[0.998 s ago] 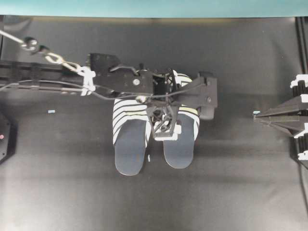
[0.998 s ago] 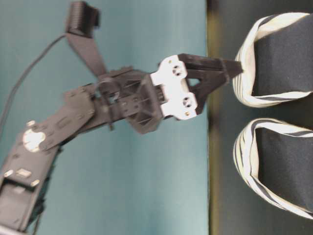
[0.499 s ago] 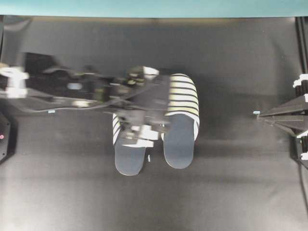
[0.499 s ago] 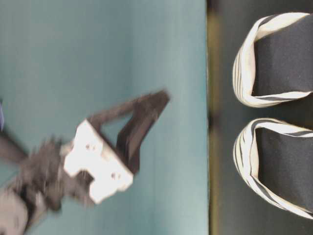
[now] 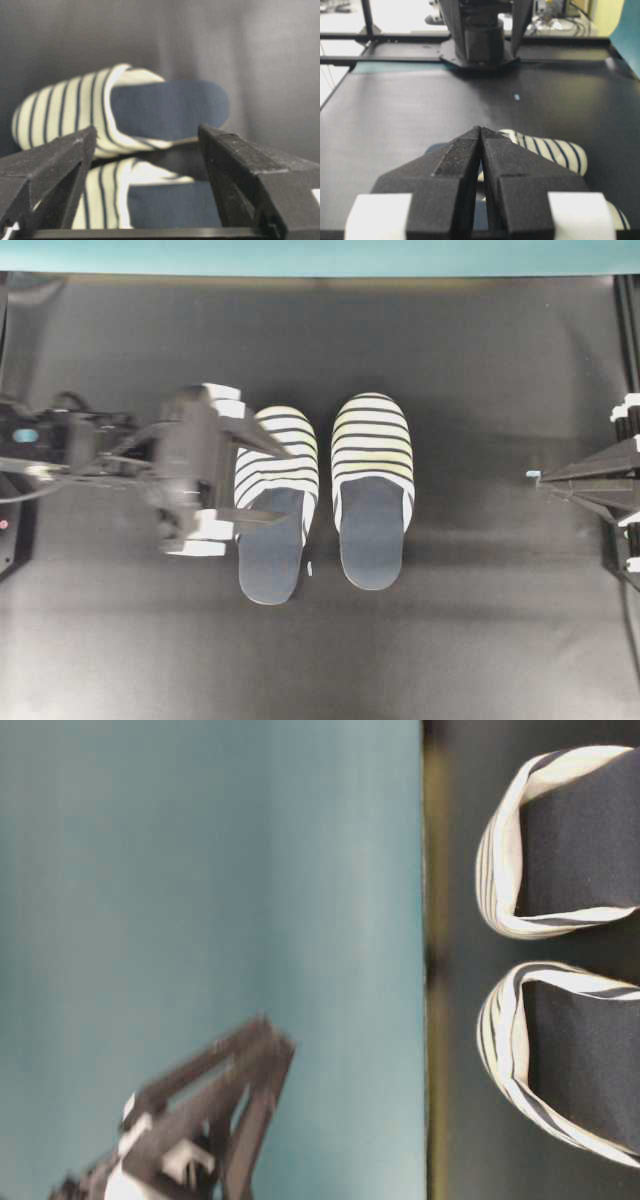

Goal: Arrange the slippers with the left arm.

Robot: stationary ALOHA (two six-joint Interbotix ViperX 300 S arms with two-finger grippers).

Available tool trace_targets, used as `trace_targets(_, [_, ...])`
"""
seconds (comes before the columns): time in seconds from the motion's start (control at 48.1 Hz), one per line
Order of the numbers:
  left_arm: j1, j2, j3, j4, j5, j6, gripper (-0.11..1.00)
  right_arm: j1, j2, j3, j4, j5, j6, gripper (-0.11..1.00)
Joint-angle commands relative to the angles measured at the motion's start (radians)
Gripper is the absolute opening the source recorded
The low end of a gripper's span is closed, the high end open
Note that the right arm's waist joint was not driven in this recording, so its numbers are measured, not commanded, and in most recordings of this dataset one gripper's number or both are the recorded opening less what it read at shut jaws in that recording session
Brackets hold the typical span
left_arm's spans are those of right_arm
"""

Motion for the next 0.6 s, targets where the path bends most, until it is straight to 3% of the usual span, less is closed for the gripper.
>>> trace_targets(0.0, [-0.003,-0.074,0.041,0.002,-0.06,-0.002,0.79,0.0,0.003,-0.005,0.002,-0.008,-0.003,0.01])
trace_targets(0.291, [-0.003,-0.252,0.183,0.002,-0.153,-0.029,0.79,0.0,0.0,-0.003,0.002,-0.006,-0.003,0.01])
trace_targets(0.582, [-0.003,-0.368,0.259,0.002,-0.161,-0.077,0.79,0.0,-0.006,0.008,0.002,-0.008,-0.003,0.01])
